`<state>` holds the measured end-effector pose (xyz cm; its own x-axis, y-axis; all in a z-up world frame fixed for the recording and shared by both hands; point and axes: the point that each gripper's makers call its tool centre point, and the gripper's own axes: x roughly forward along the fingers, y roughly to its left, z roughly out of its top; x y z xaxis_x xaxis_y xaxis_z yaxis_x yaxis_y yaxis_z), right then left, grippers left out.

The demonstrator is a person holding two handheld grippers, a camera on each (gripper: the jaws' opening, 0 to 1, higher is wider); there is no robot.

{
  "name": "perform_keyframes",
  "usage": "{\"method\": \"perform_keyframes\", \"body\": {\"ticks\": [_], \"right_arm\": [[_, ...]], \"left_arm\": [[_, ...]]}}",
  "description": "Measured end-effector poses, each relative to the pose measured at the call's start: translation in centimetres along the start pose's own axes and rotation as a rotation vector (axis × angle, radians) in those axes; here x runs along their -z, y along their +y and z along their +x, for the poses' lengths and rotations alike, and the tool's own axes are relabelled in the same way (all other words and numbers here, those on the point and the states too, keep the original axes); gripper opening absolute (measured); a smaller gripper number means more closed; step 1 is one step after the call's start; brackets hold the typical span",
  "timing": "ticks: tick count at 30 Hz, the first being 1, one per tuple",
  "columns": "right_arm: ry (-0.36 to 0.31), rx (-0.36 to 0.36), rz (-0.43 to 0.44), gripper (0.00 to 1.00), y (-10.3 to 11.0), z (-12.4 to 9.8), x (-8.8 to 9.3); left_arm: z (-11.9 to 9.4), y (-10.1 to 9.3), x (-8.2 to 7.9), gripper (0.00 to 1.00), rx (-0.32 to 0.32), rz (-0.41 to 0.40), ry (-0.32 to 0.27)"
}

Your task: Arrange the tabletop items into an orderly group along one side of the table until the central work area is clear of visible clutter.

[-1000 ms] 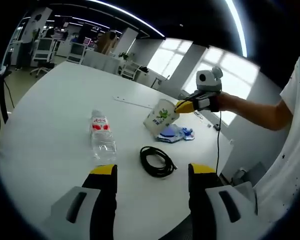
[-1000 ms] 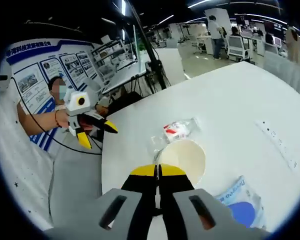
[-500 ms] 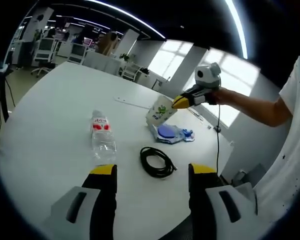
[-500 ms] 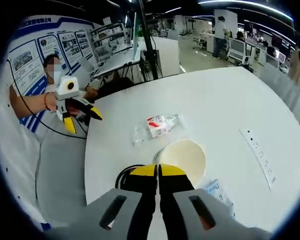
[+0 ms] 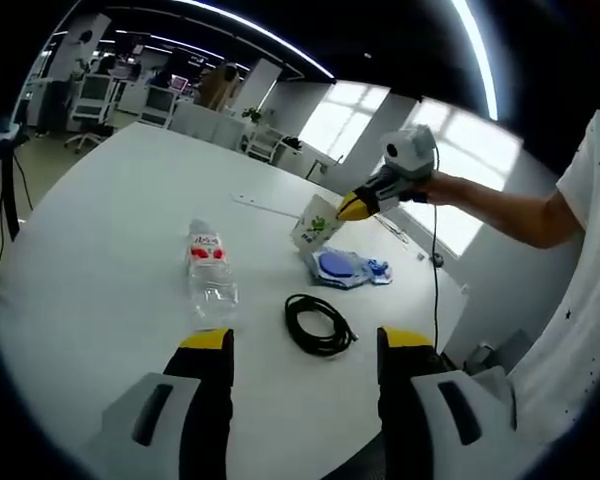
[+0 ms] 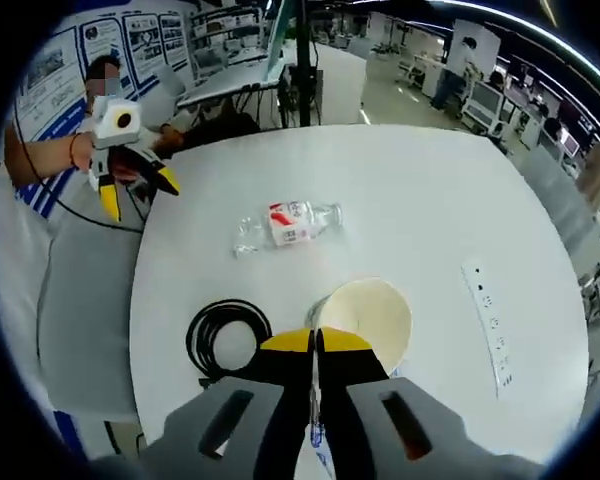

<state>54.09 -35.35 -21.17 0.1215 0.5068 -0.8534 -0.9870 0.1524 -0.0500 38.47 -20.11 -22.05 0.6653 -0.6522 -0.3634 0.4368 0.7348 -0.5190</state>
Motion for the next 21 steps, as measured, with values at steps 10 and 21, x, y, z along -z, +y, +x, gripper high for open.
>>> {"method": "perform_keyframes", "body": {"ticks": [10,21], "right_arm": [[0.063,0.010,-0.057,0.00,-0.4,1.8,1.3],[0.133,0.008,-0.133,0.00,-0.6,3.6,3.0]], "left_arm": [[0.1,0.3,0.2,0.58,-0.004,-0.012,0.006],[0.4,0.6,0.3,0.58,-0.006,-0.009,0.018]]}}
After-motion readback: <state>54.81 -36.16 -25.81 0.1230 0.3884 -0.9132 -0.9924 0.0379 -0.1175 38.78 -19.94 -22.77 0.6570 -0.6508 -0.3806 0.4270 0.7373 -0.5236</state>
